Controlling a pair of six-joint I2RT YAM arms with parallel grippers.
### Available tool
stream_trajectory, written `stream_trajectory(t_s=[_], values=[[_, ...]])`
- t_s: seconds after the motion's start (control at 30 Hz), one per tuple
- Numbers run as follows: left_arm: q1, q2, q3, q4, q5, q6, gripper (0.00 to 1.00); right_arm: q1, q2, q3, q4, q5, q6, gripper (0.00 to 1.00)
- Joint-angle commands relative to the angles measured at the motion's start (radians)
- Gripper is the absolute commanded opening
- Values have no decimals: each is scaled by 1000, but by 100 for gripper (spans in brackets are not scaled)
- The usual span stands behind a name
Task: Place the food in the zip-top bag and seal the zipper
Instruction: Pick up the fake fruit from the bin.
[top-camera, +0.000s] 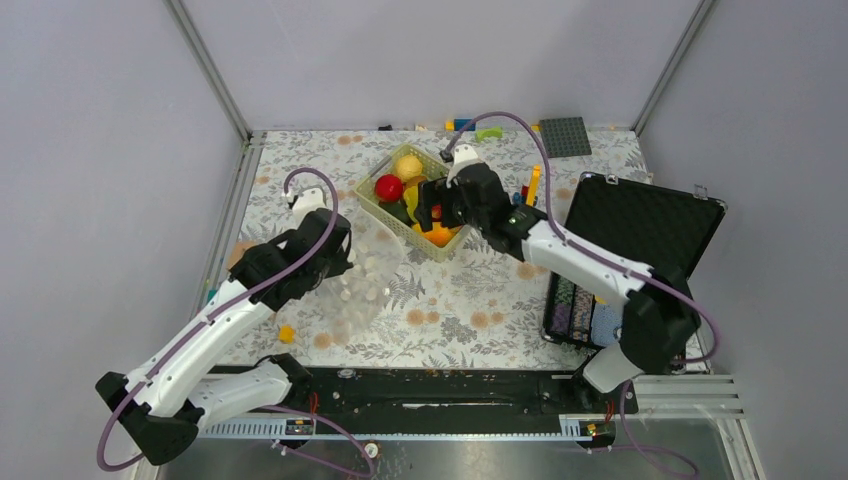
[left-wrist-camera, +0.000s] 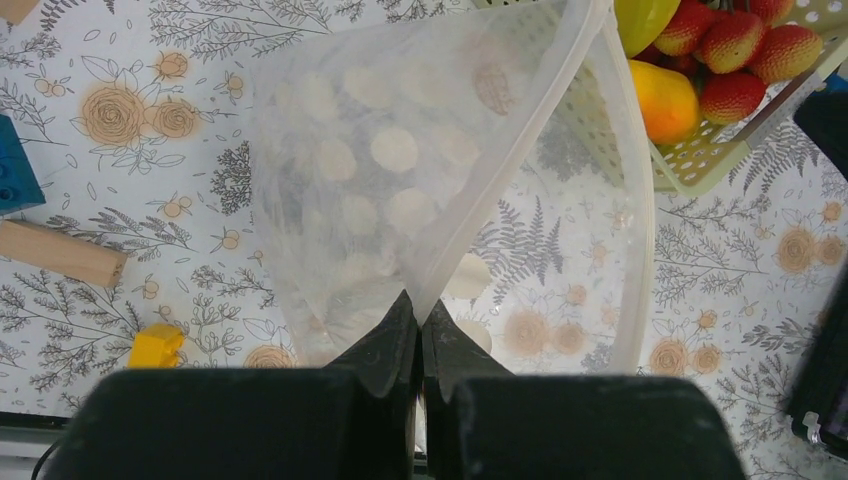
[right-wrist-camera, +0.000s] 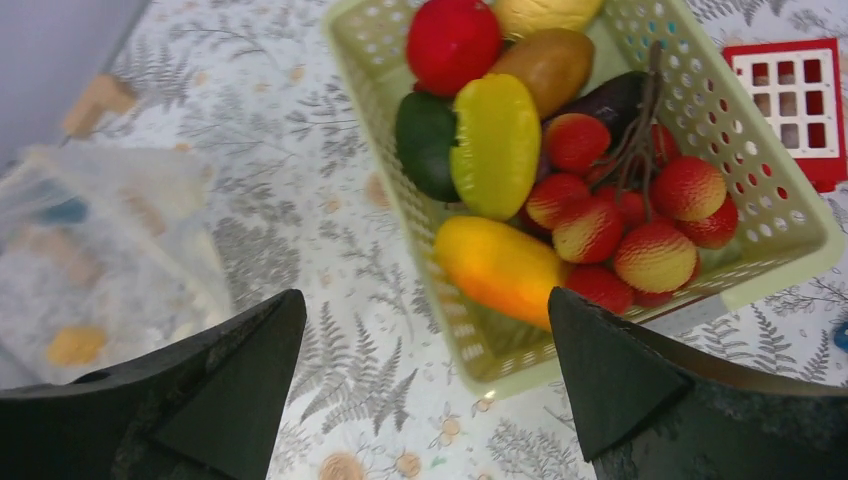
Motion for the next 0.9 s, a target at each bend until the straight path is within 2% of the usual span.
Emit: stream_trajectory(t_s=[0.0, 0.3, 0.53, 0.87], values=[[4, -26, -16, 48, -44, -26, 0, -41, 131, 161, -117, 67, -13, 100], [3, -32, -47, 61, -65, -48, 0, -75, 410, 470, -280, 115, -77, 100], [4, -39, -62, 63, -83, -57, 0, -74, 555, 627, -302, 164, -133, 100], [4, -51, -79, 66, -86, -69, 0, -74, 709, 786, -330, 154, -134, 99]])
